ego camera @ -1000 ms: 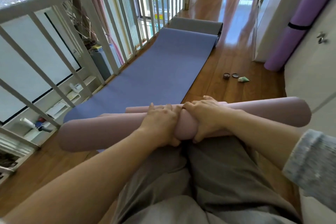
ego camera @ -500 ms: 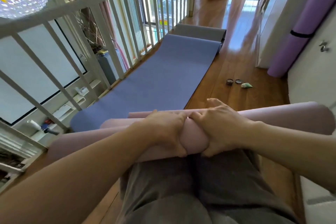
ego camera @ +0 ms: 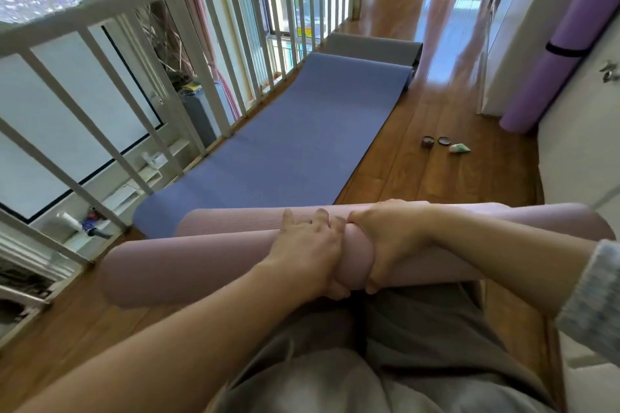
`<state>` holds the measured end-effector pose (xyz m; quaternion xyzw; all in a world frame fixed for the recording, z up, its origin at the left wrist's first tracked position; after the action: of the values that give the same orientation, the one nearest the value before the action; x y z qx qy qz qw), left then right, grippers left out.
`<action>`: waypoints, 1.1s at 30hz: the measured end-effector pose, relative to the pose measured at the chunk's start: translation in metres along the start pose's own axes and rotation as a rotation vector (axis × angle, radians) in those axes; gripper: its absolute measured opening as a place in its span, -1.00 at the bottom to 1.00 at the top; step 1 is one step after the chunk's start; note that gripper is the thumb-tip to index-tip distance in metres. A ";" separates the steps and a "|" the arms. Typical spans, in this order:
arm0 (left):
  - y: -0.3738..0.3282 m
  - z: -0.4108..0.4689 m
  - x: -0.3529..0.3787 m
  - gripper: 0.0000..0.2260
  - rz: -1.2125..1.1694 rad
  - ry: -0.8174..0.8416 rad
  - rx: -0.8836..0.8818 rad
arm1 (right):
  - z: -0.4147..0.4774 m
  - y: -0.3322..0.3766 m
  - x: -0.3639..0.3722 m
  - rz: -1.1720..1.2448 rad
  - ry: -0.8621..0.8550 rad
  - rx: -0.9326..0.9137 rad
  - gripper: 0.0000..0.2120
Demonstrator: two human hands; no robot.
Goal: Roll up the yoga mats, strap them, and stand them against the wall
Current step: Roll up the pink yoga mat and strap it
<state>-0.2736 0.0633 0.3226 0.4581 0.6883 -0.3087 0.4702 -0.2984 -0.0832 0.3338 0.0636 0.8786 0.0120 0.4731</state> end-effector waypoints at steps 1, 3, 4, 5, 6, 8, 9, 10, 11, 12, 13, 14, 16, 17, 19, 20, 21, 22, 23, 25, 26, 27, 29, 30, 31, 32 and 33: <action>0.001 0.001 0.002 -0.18 -0.045 -0.044 -0.010 | 0.003 -0.001 -0.002 0.043 0.058 0.000 -0.22; 0.010 0.003 -0.001 -0.20 -0.141 -0.091 0.005 | 0.006 -0.003 -0.005 0.091 0.120 0.024 -0.17; 0.015 0.005 -0.002 -0.19 -0.176 -0.081 0.015 | 0.006 -0.003 -0.004 0.051 0.084 0.051 -0.12; 0.021 0.008 -0.006 -0.18 -0.217 -0.058 0.021 | 0.004 -0.002 -0.002 -0.032 -0.010 0.078 -0.06; 0.026 0.011 -0.009 -0.18 -0.271 -0.025 0.026 | 0.001 0.001 0.003 -0.112 -0.140 0.097 -0.03; 0.035 0.017 -0.016 -0.22 -0.375 0.063 0.044 | -0.006 0.008 0.018 -0.130 -0.325 0.083 -0.03; 0.038 0.020 -0.018 -0.24 -0.398 0.095 0.055 | -0.008 0.010 0.023 -0.090 -0.358 0.067 -0.06; 0.039 0.021 -0.019 -0.26 -0.403 0.100 0.058 | -0.007 0.009 0.022 -0.059 -0.352 0.063 -0.09; 0.038 0.020 -0.019 -0.26 -0.387 0.087 0.047 | -0.004 0.008 0.017 -0.035 -0.329 0.061 -0.13; 0.035 0.018 -0.017 -0.23 -0.324 0.061 0.024 | 0.000 0.006 0.012 -0.022 -0.289 0.065 -0.15; 0.031 0.016 -0.013 -0.18 -0.215 0.027 0.004 | 0.005 0.003 0.006 -0.018 -0.235 0.070 -0.17; 0.025 0.014 -0.008 -0.13 -0.097 -0.006 -0.007 | 0.011 0.001 0.001 -0.011 -0.174 0.076 -0.19; 0.019 0.013 0.003 -0.11 0.013 -0.094 -0.014 | 0.021 -0.002 -0.007 0.031 -0.063 0.085 -0.21; 0.021 0.014 0.005 -0.13 0.004 -0.127 -0.014 | 0.024 -0.002 -0.009 0.045 -0.034 0.092 -0.23; 0.029 0.019 0.002 -0.14 -0.048 -0.141 0.009 | 0.022 -0.001 -0.007 0.068 -0.053 0.110 -0.25; 0.034 0.021 0.000 -0.14 -0.082 -0.130 0.020 | 0.019 -0.001 -0.002 0.053 -0.127 0.125 -0.25; 0.038 0.023 -0.002 -0.14 -0.117 -0.114 0.027 | 0.014 -0.001 0.006 0.007 -0.252 0.137 -0.21; 0.042 0.024 -0.003 -0.14 -0.148 -0.094 0.032 | 0.011 0.000 0.017 -0.064 -0.393 0.140 -0.15; 0.045 0.026 -0.004 -0.14 -0.177 -0.069 0.036 | 0.008 0.003 0.028 -0.135 -0.513 0.129 -0.10; 0.052 0.030 -0.007 -0.16 -0.252 0.004 0.037 | 0.010 0.005 0.041 -0.187 -0.601 0.122 -0.10; 0.057 0.032 -0.009 -0.19 -0.302 0.037 0.036 | 0.014 0.004 0.040 -0.165 -0.595 0.123 -0.12; 0.060 0.035 -0.011 -0.22 -0.343 0.059 0.031 | 0.017 0.002 0.034 -0.131 -0.576 0.117 -0.14; 0.063 0.038 -0.013 -0.26 -0.355 0.059 0.006 | 0.020 -0.002 0.020 -0.082 -0.518 0.093 -0.18; 0.060 0.036 -0.011 -0.24 -0.298 0.035 -0.015 | 0.022 -0.004 0.014 -0.067 -0.488 0.082 -0.20; 0.054 0.033 -0.006 -0.20 -0.190 -0.008 -0.035 | 0.024 -0.006 0.012 -0.056 -0.467 0.076 -0.20; 0.048 0.030 0.001 -0.16 -0.069 -0.067 -0.048 | 0.026 -0.008 0.010 -0.058 -0.454 0.077 -0.21; 0.041 0.025 0.009 -0.13 0.019 -0.134 -0.060 | 0.027 -0.008 0.009 -0.071 -0.448 0.081 -0.22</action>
<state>-0.2279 0.0605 0.3052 0.4287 0.6599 -0.3132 0.5316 -0.2816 -0.0911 0.3107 0.0525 0.7532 -0.0544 0.6534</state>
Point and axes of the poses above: each hand's wrist, its own z-axis towards the middle knuckle, its own x-axis out of the palm, y = z × x, the point moved 1 cm from there along z, towards the middle knuckle, and after that the axes turned 14 degrees about x, right-handed, at the moved point
